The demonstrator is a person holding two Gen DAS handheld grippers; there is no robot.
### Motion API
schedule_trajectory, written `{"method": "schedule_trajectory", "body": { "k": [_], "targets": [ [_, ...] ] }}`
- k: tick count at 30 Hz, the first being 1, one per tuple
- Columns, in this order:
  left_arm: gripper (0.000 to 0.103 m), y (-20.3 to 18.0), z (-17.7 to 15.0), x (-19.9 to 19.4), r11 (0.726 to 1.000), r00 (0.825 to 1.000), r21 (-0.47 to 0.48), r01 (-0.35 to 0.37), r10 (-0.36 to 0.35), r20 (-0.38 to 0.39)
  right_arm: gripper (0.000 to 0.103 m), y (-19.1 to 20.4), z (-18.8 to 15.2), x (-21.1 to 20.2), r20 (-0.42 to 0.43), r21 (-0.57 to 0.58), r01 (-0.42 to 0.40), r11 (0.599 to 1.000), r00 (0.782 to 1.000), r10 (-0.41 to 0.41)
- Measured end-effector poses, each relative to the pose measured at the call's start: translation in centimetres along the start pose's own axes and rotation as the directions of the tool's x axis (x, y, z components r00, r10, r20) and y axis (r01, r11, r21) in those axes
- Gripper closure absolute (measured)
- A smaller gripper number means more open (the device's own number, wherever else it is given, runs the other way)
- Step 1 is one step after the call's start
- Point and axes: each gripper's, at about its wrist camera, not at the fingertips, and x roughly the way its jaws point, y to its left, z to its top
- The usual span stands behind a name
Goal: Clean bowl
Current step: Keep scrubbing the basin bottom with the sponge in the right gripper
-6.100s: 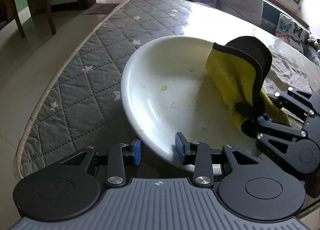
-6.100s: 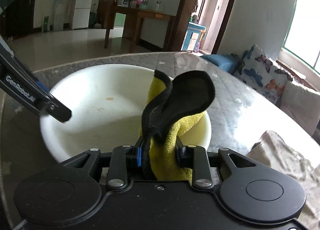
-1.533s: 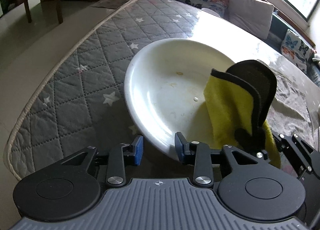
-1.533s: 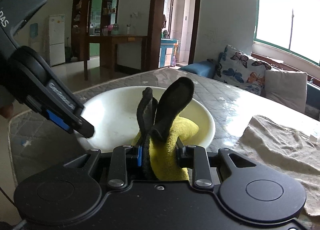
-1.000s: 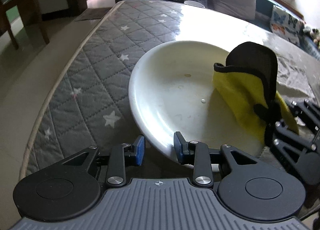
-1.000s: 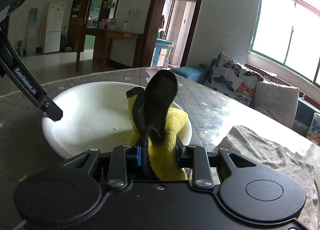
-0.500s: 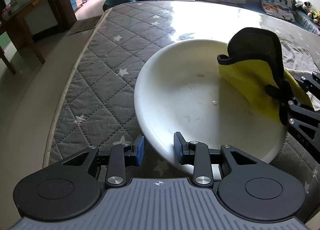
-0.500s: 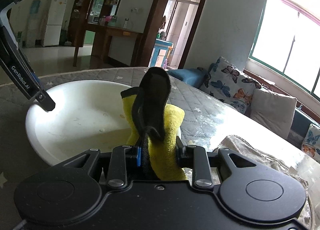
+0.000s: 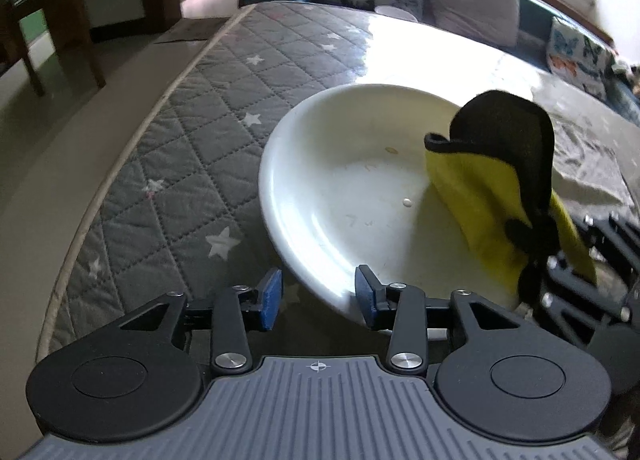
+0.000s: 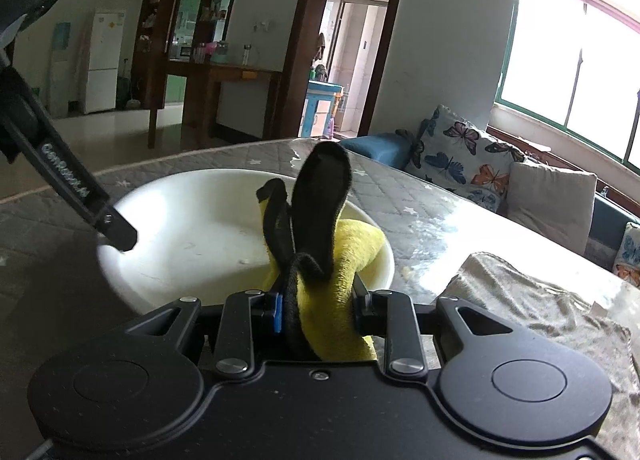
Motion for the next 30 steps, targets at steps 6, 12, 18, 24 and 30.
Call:
{"method": "schedule_trajectory", "body": {
  "k": [6, 12, 18, 24, 30],
  "targets": [
    [0.060, -0.1, -0.5, -0.2, 0.995, 1.000, -0.091, 0.029, -0.029, -0.002, 0.073, 1.5, -0.2, -1.5, 0.010, 0.043, -0.017, 0.999, 1.000, 0.017],
    [0.060, -0.4, -1.1, -0.1, 0.988, 0.998, -0.136, 0.067, -0.067, 0.006, 0.073, 0.7, -0.1, -1.4, 0.023, 0.068, -0.015, 0.998, 1.000, 0.014],
    [0.061, -0.9, -1.9, 0.0, 0.987, 0.997, -0.140, 0.078, -0.075, 0.024, 0.073, 1.5, -0.6, -2.1, 0.032, 0.092, 0.004, 0.996, 0.999, -0.007],
    [0.064, -0.9, -3.0, 0.2, 0.987, 0.996, -0.140, 0.077, -0.070, 0.054, 0.073, 1.7, -0.8, -2.1, 0.027, 0.079, 0.021, 0.997, 0.999, -0.023],
    [0.068, -0.5, -2.8, 0.1, 0.985, 0.995, -0.147, 0.091, -0.084, 0.056, 0.073, 1.8, -0.8, -1.9, 0.024, 0.057, 0.040, 0.998, 0.999, -0.041]
  ]
}}
